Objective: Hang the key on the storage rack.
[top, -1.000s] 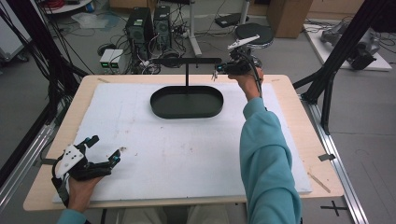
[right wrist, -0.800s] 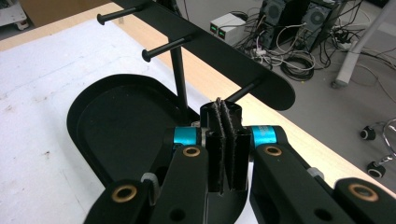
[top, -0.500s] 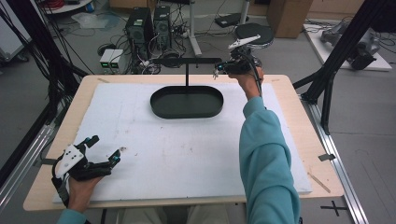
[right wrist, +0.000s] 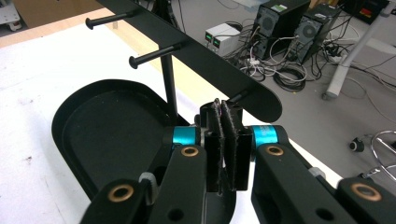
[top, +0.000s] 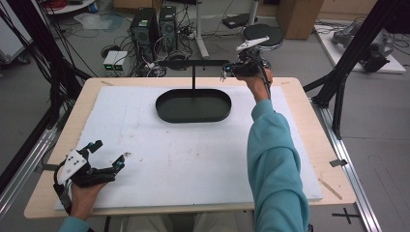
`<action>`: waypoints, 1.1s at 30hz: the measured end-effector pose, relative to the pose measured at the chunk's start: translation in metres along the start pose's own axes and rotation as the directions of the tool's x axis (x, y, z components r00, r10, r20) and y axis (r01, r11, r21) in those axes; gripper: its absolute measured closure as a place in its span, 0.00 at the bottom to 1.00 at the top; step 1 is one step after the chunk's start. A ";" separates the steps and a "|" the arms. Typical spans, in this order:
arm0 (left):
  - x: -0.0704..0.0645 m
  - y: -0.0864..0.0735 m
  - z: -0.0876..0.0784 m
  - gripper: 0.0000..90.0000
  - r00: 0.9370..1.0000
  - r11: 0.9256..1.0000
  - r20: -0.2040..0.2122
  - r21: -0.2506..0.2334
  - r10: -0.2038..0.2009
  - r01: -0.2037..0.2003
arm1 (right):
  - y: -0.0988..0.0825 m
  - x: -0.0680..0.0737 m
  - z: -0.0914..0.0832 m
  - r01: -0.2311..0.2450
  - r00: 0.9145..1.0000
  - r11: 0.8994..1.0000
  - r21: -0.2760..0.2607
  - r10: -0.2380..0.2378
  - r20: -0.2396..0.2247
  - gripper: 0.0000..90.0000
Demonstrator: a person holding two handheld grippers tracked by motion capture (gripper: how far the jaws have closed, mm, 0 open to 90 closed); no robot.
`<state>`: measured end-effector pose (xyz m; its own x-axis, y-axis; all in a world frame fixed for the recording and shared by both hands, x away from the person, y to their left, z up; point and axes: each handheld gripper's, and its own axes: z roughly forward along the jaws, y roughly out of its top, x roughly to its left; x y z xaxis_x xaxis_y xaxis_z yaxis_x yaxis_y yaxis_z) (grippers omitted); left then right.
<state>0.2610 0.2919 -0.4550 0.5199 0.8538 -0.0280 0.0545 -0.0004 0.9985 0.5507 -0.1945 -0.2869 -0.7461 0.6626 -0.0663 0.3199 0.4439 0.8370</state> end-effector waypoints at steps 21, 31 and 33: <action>0.001 0.000 0.000 0.02 1.000 1.000 0.000 0.002 -0.002 0.002 | -0.006 0.003 -0.013 -0.156 0.982 0.986 -0.051 0.160 0.097 0.01; 0.001 0.000 0.001 0.02 1.000 1.000 0.002 0.004 -0.006 0.006 | -0.021 0.028 -0.061 -0.092 0.996 0.988 -0.126 0.094 0.007 0.01; 0.001 0.000 0.001 0.02 1.000 1.000 0.000 0.006 -0.006 0.006 | -0.033 0.036 -0.075 -0.084 0.996 0.986 -0.145 0.083 -0.014 0.01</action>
<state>0.2622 0.2922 -0.4548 0.5199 0.8535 -0.0345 0.0629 0.0020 0.9980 0.4700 -0.2304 -0.2761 -0.7247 0.6889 0.0109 0.2934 0.2943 0.9095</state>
